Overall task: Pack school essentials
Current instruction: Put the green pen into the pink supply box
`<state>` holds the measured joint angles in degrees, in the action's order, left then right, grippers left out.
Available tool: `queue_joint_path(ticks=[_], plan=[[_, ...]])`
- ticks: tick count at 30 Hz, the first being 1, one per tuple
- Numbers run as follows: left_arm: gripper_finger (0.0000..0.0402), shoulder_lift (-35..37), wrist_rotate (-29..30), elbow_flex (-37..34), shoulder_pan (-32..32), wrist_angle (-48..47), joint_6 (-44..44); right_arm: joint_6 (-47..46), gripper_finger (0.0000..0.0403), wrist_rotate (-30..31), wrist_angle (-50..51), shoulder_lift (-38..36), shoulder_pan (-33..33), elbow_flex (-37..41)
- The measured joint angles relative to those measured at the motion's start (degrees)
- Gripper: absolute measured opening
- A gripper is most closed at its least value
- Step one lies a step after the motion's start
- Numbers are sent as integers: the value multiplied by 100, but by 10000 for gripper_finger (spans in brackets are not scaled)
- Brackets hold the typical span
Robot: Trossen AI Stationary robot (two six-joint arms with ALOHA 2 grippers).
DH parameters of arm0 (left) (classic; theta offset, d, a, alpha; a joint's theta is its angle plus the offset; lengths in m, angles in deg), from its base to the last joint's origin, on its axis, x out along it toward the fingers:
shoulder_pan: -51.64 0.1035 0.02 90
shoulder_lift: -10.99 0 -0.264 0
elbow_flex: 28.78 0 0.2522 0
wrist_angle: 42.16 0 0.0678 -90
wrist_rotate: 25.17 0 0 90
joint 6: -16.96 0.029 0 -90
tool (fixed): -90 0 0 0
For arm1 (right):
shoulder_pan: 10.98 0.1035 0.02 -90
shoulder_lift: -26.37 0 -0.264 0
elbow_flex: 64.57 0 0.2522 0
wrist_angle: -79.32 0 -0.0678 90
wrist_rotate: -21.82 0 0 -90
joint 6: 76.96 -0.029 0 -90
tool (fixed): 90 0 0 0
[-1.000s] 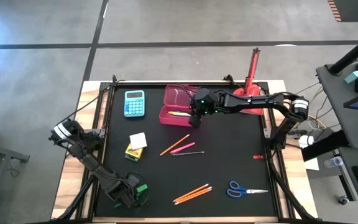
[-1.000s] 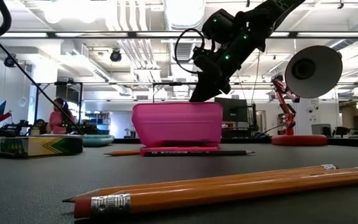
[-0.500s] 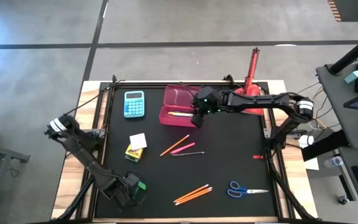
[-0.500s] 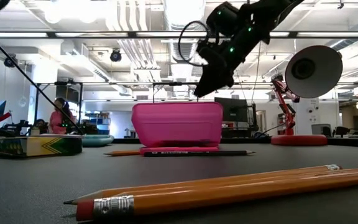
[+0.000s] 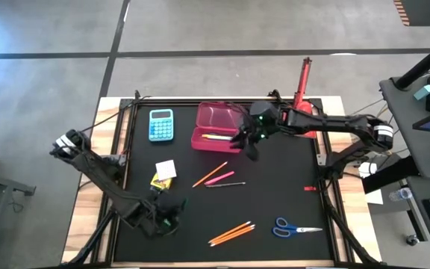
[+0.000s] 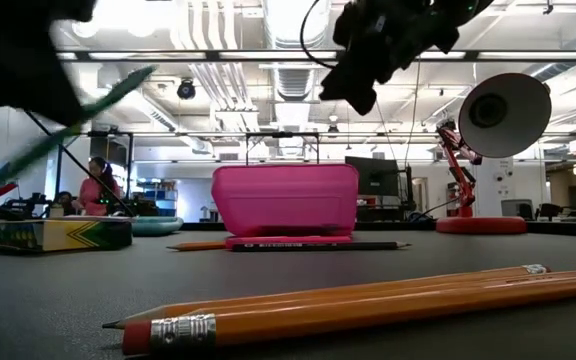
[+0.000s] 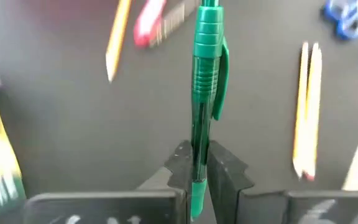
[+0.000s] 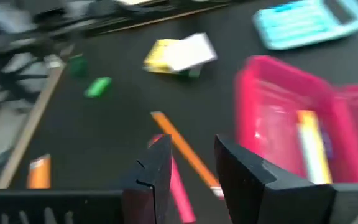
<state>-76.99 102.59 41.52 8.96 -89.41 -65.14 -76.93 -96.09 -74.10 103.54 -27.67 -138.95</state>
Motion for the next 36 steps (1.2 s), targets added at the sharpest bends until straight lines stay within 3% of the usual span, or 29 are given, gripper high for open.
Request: queue_joint_path(ticks=[7,16,20,36], plan=[[11,0,1208,9,825,1163,2695,21,141,-117,-261,-24,511,96],[11,0,1492,-117,1552,3910,5727,70,191,-110,-835,-29,846,96],[11,-26,1496,-199,1696,4510,6298,273,201,-107,-1061,-29,899,96],[11,-31,1625,-199,2086,5415,7247,401,182,-80,-2043,60,1213,96]])
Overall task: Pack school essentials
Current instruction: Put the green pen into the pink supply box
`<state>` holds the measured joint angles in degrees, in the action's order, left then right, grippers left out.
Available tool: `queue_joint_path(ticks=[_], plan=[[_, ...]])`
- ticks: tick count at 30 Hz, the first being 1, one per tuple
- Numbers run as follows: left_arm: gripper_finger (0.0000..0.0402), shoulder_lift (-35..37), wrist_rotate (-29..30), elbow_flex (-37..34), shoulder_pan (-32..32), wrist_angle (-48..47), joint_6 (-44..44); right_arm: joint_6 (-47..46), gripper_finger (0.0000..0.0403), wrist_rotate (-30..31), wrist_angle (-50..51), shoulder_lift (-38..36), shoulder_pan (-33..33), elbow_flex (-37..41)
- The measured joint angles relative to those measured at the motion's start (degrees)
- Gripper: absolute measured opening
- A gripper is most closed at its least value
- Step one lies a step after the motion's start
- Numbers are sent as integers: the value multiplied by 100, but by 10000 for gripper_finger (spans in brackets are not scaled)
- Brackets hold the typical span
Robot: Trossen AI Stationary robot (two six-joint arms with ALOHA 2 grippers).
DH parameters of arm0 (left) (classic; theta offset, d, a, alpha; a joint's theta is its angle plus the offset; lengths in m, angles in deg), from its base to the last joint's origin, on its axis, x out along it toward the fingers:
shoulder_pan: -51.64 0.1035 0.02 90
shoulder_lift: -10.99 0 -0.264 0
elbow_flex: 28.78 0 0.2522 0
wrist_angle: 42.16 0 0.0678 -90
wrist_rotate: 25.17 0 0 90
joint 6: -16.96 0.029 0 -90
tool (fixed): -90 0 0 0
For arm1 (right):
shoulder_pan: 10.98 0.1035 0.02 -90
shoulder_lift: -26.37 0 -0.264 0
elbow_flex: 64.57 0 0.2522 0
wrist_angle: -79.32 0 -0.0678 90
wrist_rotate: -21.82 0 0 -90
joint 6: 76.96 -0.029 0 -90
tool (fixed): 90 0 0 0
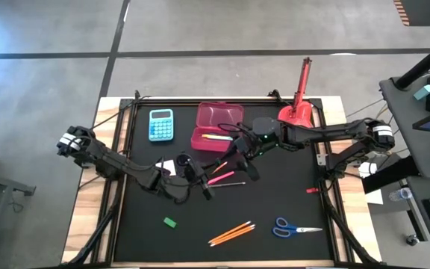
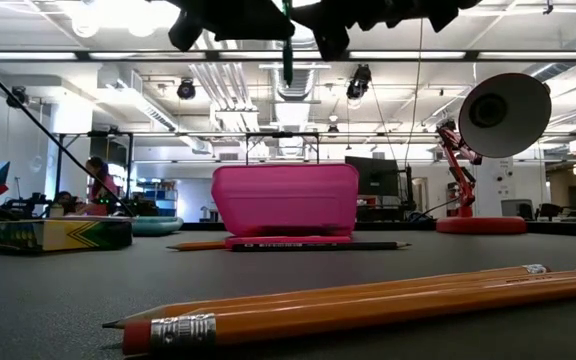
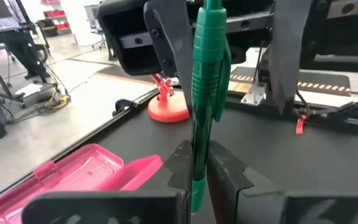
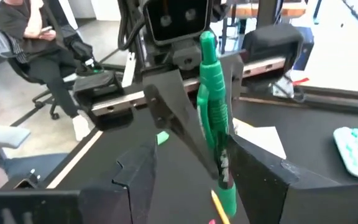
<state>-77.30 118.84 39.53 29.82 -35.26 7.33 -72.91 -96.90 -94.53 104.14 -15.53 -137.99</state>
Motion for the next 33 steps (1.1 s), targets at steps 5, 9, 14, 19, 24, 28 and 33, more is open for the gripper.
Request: queue_joint_path(ticks=[5,9,14,19,24,28,33], plan=[[11,-2,-43,-4,42,142,25,-31,165,124,-165,9,5,0],[11,-2,-108,-4,48,293,171,-41,144,173,-256,9,7,0],[11,-2,-143,15,74,464,371,-92,116,201,-292,9,4,0],[11,-2,-155,15,94,591,453,-192,79,373,-354,12,4,0],[11,-2,-212,15,94,617,418,-166,31,397,-387,12,4,0],[20,-2,-271,15,96,613,412,-199,18,432,-379,12,4,0],[49,-2,-299,15,100,579,440,-294,17,475,-322,12,4,0]])
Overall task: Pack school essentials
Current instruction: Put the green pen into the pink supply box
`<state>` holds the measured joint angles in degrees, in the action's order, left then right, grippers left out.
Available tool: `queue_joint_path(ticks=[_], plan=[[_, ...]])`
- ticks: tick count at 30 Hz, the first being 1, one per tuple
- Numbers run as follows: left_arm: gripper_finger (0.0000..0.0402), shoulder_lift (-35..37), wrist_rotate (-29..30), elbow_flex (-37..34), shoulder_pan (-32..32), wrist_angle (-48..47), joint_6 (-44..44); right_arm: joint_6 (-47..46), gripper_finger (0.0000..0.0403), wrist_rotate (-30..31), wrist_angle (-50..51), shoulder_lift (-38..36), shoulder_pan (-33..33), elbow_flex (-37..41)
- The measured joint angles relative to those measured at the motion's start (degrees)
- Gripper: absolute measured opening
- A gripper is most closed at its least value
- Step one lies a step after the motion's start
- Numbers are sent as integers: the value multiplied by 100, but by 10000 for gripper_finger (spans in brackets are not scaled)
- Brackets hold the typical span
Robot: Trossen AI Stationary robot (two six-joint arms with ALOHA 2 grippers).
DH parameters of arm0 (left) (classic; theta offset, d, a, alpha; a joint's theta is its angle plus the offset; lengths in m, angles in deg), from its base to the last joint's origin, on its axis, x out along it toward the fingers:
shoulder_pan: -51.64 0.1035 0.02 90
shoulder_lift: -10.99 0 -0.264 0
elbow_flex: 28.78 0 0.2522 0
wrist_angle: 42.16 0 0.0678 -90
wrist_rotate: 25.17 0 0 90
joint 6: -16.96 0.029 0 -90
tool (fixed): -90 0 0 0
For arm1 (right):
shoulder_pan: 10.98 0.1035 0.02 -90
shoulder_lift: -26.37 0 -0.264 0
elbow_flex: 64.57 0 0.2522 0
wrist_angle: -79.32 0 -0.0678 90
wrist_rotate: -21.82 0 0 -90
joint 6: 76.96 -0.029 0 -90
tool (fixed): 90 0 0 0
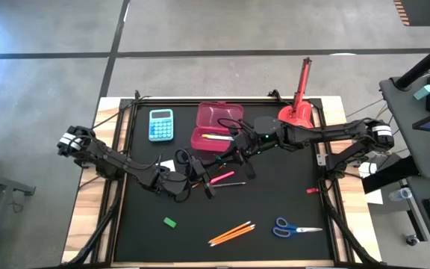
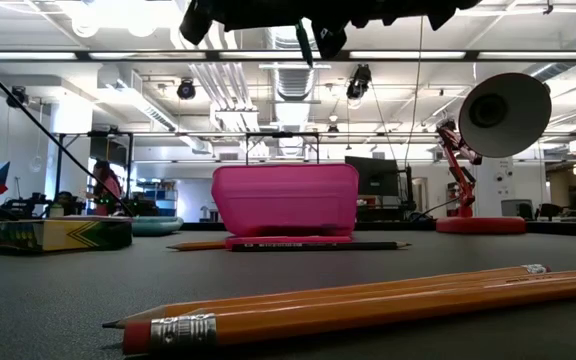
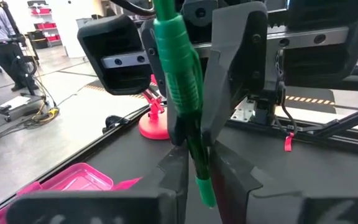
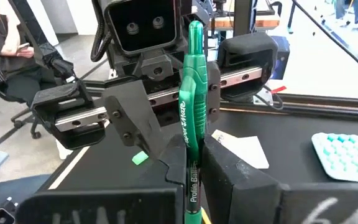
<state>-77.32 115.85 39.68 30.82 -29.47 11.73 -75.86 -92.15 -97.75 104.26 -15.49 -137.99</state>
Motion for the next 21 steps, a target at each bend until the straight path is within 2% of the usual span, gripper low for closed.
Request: queue_joint_path(ticks=[5,11,16,21], plan=[[88,-2,0,0,16,-14,267,23,16,18,343,0,-140,-106],[129,-2,118,-7,126,-326,186,302,16,551,965,0,-444,-231],[136,0,162,-43,133,-652,-343,385,15,935,1259,46,-937,-251],[136,0,157,-106,116,-655,-663,297,15,925,1216,324,-1483,-251]])
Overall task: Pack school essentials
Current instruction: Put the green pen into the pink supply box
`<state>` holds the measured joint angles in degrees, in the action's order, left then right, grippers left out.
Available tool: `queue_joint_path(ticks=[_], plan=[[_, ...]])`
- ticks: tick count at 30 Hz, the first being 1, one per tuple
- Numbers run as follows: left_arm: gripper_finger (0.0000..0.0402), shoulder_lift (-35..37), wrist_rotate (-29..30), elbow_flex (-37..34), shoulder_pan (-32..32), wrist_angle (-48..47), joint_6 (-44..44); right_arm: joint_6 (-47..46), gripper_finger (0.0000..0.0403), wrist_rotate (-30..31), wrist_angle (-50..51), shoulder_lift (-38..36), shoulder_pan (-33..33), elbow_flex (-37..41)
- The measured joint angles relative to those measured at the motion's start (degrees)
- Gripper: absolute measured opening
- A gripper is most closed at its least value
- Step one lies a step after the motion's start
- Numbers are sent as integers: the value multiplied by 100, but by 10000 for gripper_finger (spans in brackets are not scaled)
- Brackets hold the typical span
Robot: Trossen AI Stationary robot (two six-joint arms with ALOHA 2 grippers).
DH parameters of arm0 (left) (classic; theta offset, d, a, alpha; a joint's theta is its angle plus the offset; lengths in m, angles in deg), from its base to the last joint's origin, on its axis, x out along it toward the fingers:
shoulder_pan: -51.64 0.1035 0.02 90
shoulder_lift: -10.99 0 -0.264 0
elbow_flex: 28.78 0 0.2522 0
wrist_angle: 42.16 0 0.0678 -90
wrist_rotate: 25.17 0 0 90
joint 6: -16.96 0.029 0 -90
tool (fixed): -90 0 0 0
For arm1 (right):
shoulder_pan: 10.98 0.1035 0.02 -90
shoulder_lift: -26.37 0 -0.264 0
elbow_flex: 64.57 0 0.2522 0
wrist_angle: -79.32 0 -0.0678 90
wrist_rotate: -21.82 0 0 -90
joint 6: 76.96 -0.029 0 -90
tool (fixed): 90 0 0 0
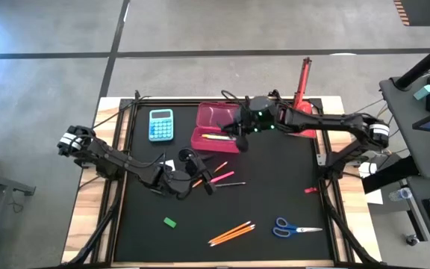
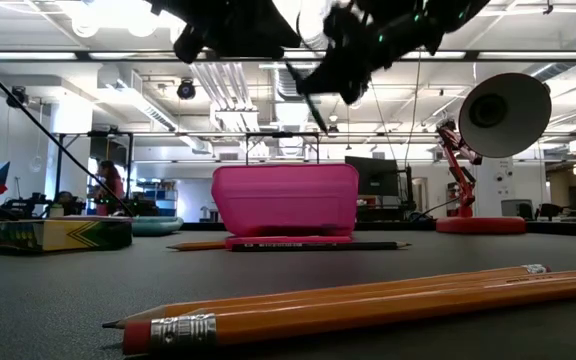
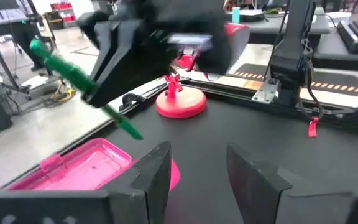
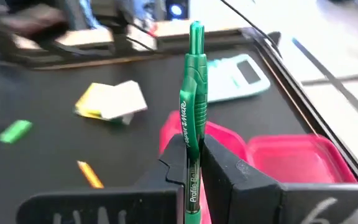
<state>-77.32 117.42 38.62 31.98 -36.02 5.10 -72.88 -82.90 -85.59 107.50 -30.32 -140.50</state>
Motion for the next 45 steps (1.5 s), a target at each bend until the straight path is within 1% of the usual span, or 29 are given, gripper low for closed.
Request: queue_joint_path(ticks=[2,5,7,10,17,24,32,45], plan=[[137,2,-112,-32,-42,-55,-183,0,15,4,34,234,-176,0],[137,2,-297,-36,-136,-412,-636,1,15,17,24,664,-280,-23],[137,2,-310,-38,-216,-711,-963,59,15,118,7,951,-305,-119],[137,2,-312,-40,-350,-1230,-1540,176,15,448,21,1307,-310,-336],[137,2,-323,-43,-769,-2262,-2792,80,15,428,527,1905,-228,-861],[137,7,-323,-54,-1098,-2646,-3455,-24,15,431,1227,2166,-86,-1249],[137,4,-321,-99,-1287,-3450,-4465,-157,15,428,1345,2364,66,-1259],[137,-1,-468,-892,-1346,-3501,-5815,-282,20,428,1337,2659,158,-1257]])
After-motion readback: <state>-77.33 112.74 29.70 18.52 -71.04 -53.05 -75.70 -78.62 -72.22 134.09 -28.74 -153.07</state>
